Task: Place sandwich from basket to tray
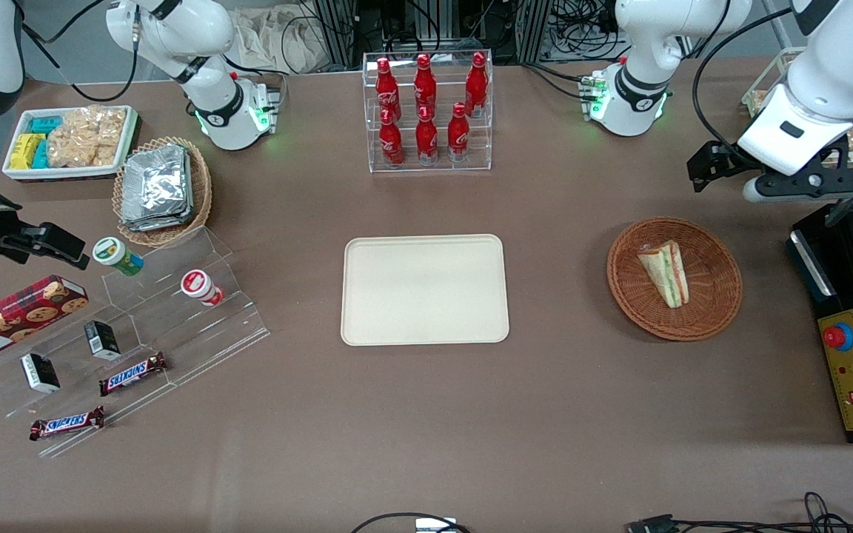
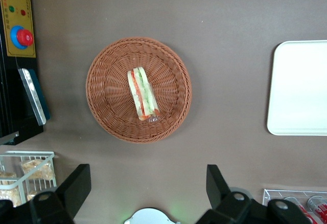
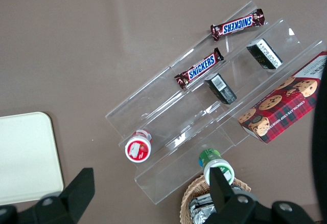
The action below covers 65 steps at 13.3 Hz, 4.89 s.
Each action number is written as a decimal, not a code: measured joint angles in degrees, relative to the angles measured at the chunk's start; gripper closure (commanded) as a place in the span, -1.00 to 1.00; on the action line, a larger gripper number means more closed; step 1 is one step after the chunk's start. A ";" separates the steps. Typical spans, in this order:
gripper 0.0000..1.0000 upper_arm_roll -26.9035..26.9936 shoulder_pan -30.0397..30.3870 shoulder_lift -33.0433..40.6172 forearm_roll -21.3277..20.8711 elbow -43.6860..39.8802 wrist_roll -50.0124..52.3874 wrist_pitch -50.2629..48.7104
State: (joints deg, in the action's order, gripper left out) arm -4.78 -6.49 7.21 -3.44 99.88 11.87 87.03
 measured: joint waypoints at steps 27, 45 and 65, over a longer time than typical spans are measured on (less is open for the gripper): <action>0.71 9.66 -0.22 -15.73 0.03 44.39 14.15 66.74; 0.68 0.14 -1.98 -0.91 0.44 -3.28 5.71 -0.69; 0.71 -23.10 -4.36 -25.49 -2.17 10.46 30.73 38.77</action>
State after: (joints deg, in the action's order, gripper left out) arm -27.87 -10.85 -18.28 -5.61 110.33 42.60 125.80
